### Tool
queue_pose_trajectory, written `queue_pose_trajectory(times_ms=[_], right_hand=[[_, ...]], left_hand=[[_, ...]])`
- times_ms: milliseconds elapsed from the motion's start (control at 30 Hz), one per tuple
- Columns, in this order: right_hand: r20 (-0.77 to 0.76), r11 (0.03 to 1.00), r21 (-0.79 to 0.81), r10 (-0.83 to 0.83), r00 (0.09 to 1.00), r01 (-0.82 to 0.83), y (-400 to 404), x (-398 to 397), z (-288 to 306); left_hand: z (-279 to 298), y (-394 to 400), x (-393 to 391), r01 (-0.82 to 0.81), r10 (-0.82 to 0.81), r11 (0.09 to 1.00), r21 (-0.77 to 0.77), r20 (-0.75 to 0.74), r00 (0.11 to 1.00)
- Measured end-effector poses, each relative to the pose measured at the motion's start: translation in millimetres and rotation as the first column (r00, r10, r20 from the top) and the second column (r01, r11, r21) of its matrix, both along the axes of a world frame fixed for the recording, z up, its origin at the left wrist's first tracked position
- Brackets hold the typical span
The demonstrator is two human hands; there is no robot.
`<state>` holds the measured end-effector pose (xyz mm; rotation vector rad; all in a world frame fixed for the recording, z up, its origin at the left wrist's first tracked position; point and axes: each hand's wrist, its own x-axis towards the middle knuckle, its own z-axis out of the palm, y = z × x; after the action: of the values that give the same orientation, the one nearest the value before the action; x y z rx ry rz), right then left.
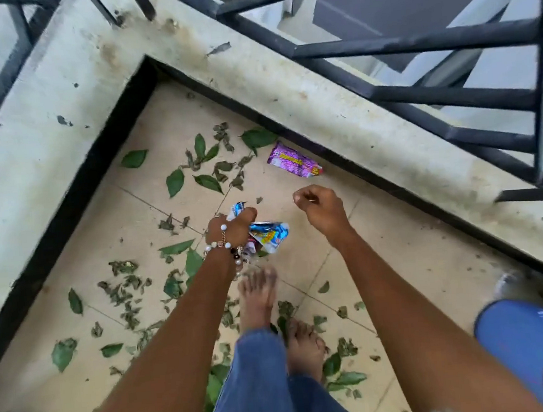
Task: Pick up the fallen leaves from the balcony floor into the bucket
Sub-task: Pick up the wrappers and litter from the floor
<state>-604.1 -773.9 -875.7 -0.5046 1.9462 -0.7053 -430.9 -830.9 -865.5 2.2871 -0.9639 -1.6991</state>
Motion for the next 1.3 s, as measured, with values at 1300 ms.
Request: queue_pose_trajectory(times_ms=[1300], right_hand=[[0.050, 0.758, -0.287, -0.599, 0.799, 0.586, 66.9, -17.4, 144.4]], left_hand=[[148.2, 18.2, -144.2, 0.523, -0.530, 0.848, -0.089, -0.153, 0.834]])
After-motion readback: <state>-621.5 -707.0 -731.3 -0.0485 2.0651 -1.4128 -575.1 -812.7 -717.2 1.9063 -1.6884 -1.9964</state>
